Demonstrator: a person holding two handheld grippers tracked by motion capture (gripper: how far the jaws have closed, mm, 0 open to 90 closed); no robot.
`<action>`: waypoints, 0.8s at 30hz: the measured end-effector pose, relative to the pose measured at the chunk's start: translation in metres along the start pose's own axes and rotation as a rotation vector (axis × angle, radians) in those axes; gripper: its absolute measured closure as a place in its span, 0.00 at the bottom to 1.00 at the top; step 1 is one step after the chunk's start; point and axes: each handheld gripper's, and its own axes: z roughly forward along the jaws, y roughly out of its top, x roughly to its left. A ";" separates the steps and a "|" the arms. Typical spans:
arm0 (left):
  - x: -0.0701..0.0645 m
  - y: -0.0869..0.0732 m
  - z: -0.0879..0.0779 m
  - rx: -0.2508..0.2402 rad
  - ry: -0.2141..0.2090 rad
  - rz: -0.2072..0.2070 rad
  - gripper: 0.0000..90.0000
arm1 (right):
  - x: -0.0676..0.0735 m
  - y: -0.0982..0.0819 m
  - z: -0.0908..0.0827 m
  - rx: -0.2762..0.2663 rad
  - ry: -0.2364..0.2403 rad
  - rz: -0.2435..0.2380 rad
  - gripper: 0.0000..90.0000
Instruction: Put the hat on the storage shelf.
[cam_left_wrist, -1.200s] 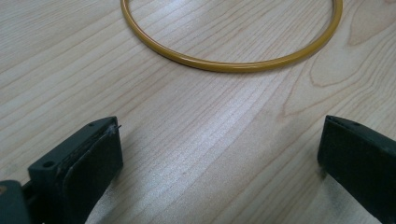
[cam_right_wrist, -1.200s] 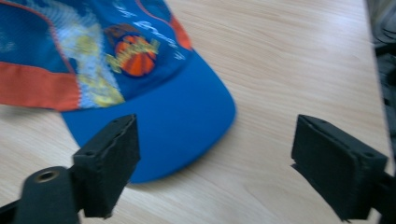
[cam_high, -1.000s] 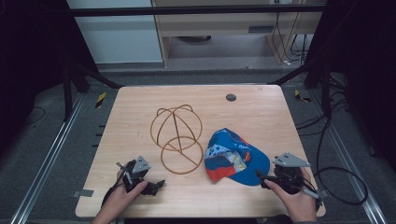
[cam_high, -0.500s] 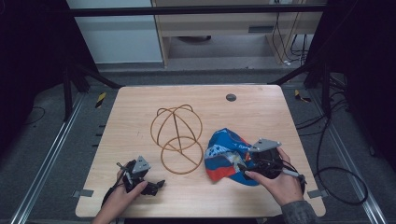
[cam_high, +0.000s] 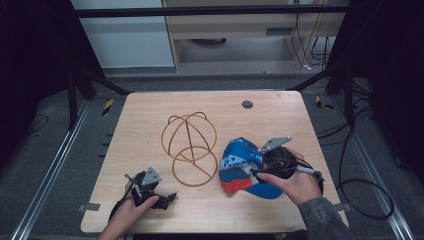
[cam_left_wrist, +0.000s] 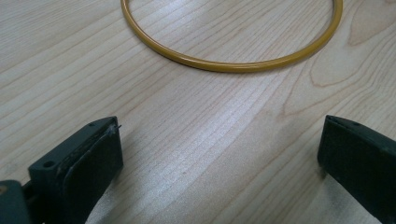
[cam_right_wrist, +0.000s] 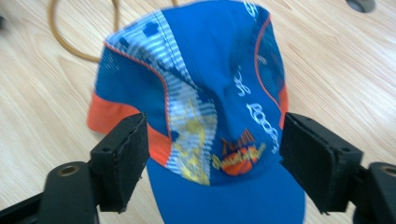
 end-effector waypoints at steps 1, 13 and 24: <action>0.000 0.000 0.000 0.000 0.000 0.000 0.00 | -0.001 0.001 0.001 -0.003 0.016 0.001 0.30; 0.000 0.000 0.000 0.000 0.000 0.000 0.00 | -0.019 0.011 0.033 0.082 0.076 0.008 0.37; 0.000 0.000 0.000 0.000 0.000 0.000 0.00 | -0.027 0.012 0.047 0.108 0.103 0.016 0.36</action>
